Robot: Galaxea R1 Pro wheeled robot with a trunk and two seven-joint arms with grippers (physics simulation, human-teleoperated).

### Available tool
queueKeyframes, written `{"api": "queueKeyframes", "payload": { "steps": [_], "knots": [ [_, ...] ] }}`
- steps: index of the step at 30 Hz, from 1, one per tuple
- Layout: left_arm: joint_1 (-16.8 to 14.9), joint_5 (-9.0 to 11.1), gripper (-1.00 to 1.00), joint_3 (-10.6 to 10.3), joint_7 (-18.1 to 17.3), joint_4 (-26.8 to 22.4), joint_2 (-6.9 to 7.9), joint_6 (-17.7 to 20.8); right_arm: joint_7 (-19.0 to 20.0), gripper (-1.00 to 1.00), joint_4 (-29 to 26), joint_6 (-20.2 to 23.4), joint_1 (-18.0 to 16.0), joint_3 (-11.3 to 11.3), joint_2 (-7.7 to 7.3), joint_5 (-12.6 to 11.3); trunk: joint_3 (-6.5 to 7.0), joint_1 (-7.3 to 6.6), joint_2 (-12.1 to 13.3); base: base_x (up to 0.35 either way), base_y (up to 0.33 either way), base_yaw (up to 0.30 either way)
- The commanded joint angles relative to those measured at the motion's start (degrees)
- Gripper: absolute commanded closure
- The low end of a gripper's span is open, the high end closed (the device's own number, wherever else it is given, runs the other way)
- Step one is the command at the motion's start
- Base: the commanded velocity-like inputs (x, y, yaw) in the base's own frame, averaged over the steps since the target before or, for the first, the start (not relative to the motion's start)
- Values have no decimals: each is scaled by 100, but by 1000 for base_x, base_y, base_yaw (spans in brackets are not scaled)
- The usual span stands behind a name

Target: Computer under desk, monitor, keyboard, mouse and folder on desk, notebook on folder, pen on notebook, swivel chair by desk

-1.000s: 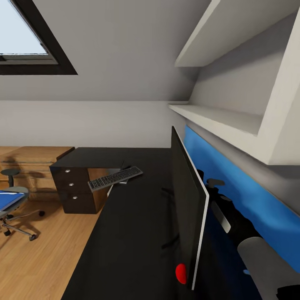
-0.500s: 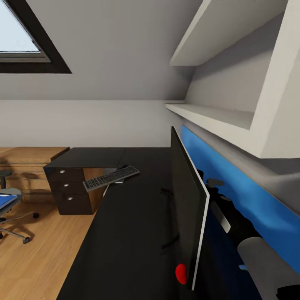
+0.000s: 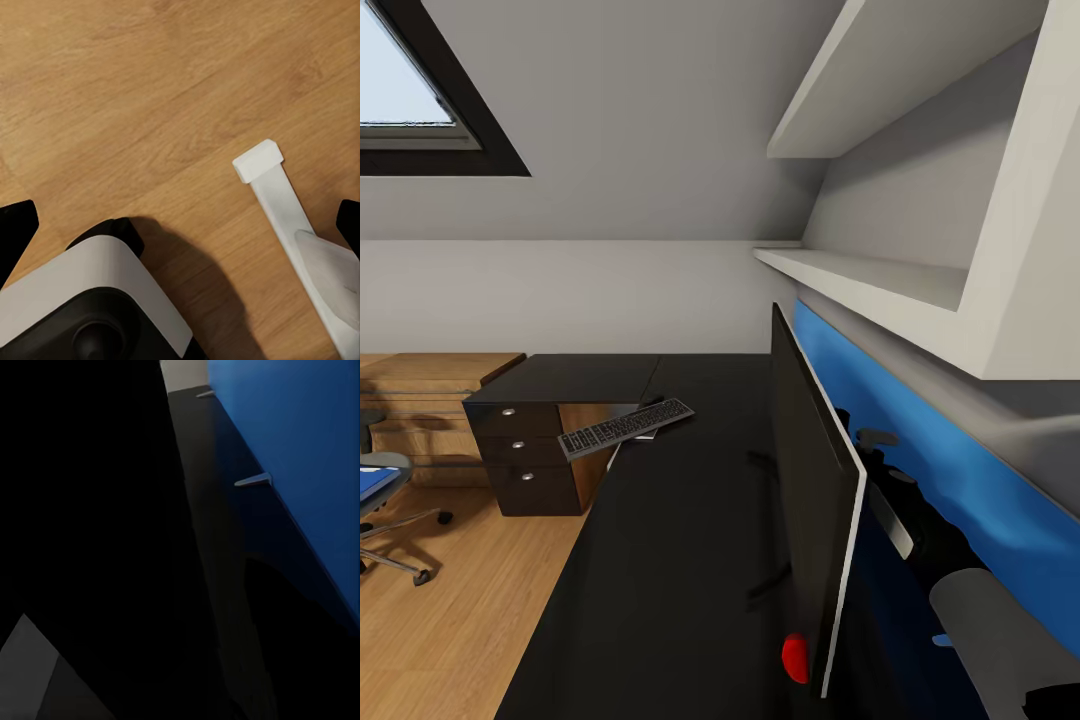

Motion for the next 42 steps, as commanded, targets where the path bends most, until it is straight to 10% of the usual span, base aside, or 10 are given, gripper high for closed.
{"api": "queueKeyframes", "payload": {
  "steps": [1,42],
  "knots": [
    [4,47,-100,7,33,-20,-2,33,-53,-100,-10,21,-3,31,-10,-55,-5,1,-4,0,0,0],
    [4,13,-100,-4,32,166,-3,24,-27,-100,-8,31,-3,30,-14,-56,-5,1,-4,-39,0,0]
  ]
}}
